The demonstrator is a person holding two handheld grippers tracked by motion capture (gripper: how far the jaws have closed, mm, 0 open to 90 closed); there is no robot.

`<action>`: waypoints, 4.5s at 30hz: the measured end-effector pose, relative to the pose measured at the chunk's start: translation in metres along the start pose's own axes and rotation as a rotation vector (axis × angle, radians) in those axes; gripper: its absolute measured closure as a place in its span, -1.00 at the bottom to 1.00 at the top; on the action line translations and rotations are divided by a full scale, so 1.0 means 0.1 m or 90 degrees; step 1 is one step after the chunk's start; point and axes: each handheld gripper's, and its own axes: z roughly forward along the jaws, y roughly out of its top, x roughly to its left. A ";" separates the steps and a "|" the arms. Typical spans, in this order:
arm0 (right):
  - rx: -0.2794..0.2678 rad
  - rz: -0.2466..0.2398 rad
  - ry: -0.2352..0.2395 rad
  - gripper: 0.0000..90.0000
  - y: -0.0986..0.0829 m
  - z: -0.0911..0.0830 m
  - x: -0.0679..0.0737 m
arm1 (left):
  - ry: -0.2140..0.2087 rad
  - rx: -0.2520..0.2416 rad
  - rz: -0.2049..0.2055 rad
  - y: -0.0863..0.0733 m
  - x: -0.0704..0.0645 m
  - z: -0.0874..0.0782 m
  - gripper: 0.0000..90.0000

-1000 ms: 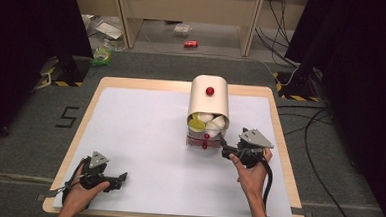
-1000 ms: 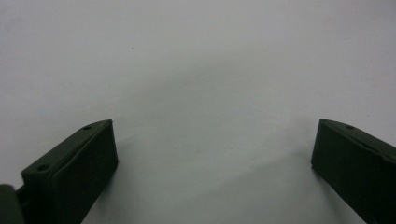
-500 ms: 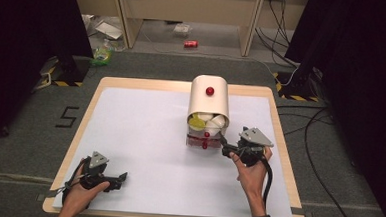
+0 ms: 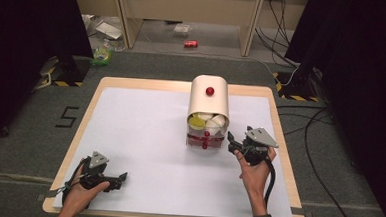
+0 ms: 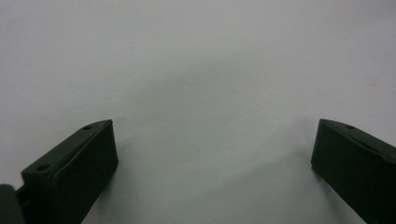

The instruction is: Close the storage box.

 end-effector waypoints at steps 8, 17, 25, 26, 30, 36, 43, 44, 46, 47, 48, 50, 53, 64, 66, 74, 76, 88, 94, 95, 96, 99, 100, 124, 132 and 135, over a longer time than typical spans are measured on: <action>0.002 -0.009 0.025 -0.43 -0.01 -0.02 0.01 | 0.000 0.000 0.000 0.00 0.00 0.00 -1.00; 0.003 -0.022 0.039 -0.57 0.00 0.02 0.08 | 0.000 0.000 0.001 0.00 0.00 0.00 -1.00; 0.006 -0.018 0.018 -0.59 0.00 0.03 0.09 | 0.000 0.001 0.000 0.00 0.00 0.00 -1.00; 0.009 -0.017 0.016 -0.59 0.00 0.03 0.09 | 0.000 0.000 0.001 0.00 0.00 0.00 -1.00; 0.008 -0.014 0.011 -0.63 0.00 0.04 0.09 | 0.001 0.001 0.000 0.00 0.00 0.00 -1.00; 0.011 -0.011 0.017 -0.59 0.00 0.04 0.08 | 0.000 0.000 0.000 0.00 0.00 0.00 -1.00; 0.005 -0.011 0.034 -0.54 0.00 -0.01 0.06 | -0.001 0.000 0.000 0.00 0.00 0.00 -1.00; 0.007 -0.009 0.037 -0.54 0.00 -0.02 0.06 | 0.000 0.000 0.000 0.00 0.00 0.00 -1.00; 0.005 -0.008 0.038 -0.55 0.00 -0.03 0.06 | -0.001 0.000 0.000 0.00 0.00 0.00 -1.00; 0.005 -0.009 0.039 -0.55 0.00 -0.04 0.06 | -0.001 0.000 0.000 0.00 0.00 0.00 -1.00; 0.006 -0.009 0.042 -0.55 0.00 -0.05 0.06 | -0.001 0.000 -0.001 0.00 0.00 0.00 -1.00; 0.007 -0.012 0.044 -0.55 0.00 -0.07 0.07 | -0.001 0.000 -0.001 0.00 0.00 0.00 -1.00; 0.006 -0.012 0.047 -0.55 0.00 -0.08 0.07 | -0.001 -0.001 -0.001 0.00 0.00 0.00 -1.00; 0.014 -0.018 0.049 -0.56 -0.05 -0.17 0.04 | -0.001 -0.001 -0.001 0.00 0.00 0.00 -1.00; 0.015 -0.016 0.049 -0.56 -0.06 -0.18 0.04 | -0.001 -0.001 -0.001 0.00 0.00 0.00 -1.00; 0.022 -0.020 0.048 -0.56 -0.12 -0.27 0.01 | -0.002 -0.001 -0.002 0.00 0.00 0.00 -1.00; 0.025 -0.022 0.047 -0.56 -0.14 -0.30 -0.01 | -0.002 -0.001 -0.002 0.00 0.00 0.00 -1.00; 0.022 -0.017 0.048 -0.55 -0.19 -0.40 -0.04 | -0.002 -0.001 -0.002 0.00 0.01 0.00 -1.00; 0.027 -0.023 0.055 -0.55 -0.20 -0.41 0.00 | -0.003 -0.001 -0.002 0.00 0.01 0.00 -1.00; 0.026 -0.024 0.056 -0.55 -0.20 -0.42 0.01 | -0.003 -0.001 -0.002 0.00 0.01 0.00 -1.00; 0.026 -0.022 0.058 -0.55 -0.20 -0.42 0.01 | -0.003 -0.002 -0.002 0.00 0.01 0.00 -1.00; 0.026 -0.024 0.060 -0.56 -0.20 -0.43 0.03 | -0.003 -0.001 -0.002 0.00 0.01 0.00 -1.00; 0.025 -0.024 0.061 -0.56 -0.21 -0.43 0.03 | -0.003 -0.002 -0.002 0.00 0.01 0.00 -1.00; 0.044 -0.038 0.086 -0.64 -0.33 -0.45 0.14 | -0.003 -0.001 -0.002 0.00 0.01 0.00 -1.00; 0.050 -0.040 0.088 -0.64 -0.37 -0.47 0.14 | -0.003 -0.001 -0.002 0.00 0.01 0.00 -1.00; 0.054 -0.039 0.088 -0.64 -0.39 -0.47 0.14 | -0.003 -0.001 -0.002 0.00 0.01 0.00 -1.00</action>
